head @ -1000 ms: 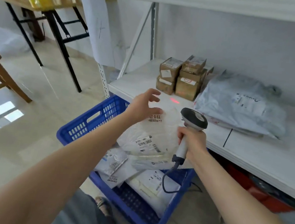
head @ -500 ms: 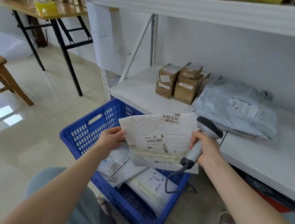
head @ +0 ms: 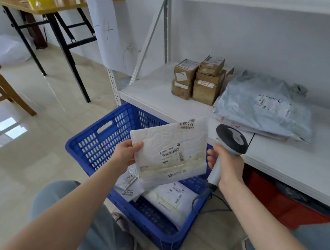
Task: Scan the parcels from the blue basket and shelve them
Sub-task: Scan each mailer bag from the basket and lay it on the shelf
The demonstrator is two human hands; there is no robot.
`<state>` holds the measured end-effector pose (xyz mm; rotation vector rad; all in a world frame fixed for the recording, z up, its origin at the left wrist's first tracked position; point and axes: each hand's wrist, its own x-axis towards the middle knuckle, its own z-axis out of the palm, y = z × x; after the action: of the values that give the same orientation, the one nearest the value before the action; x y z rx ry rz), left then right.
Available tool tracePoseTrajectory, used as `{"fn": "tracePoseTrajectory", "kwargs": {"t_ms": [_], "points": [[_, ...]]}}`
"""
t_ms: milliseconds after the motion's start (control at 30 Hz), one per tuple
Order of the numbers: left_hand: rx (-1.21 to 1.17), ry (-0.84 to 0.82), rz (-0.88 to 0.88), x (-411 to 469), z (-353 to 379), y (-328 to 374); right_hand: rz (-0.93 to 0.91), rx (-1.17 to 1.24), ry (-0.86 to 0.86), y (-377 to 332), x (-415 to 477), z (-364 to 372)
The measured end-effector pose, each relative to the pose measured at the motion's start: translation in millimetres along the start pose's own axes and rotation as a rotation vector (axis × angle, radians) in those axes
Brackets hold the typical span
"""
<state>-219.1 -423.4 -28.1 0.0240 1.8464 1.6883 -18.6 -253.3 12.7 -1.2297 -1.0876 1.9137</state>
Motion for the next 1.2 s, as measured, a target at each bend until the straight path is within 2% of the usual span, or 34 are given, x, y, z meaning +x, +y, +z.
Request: {"fn": "tracePoseTrajectory", "kwargs": {"t_ms": [133,433,1200], "points": [[-0.012,-0.005,-0.044,2,2,-10,-0.007,-0.110,-0.085,13,-27,-2],[-0.074,-0.038,-0.105,-6,14,-20,-0.011,-0.210,-0.157,30,-47,-4],[-0.067,-0.068,-0.120,-16,16,-13,0.033,-0.232,-0.179,23,-49,-4]]}}
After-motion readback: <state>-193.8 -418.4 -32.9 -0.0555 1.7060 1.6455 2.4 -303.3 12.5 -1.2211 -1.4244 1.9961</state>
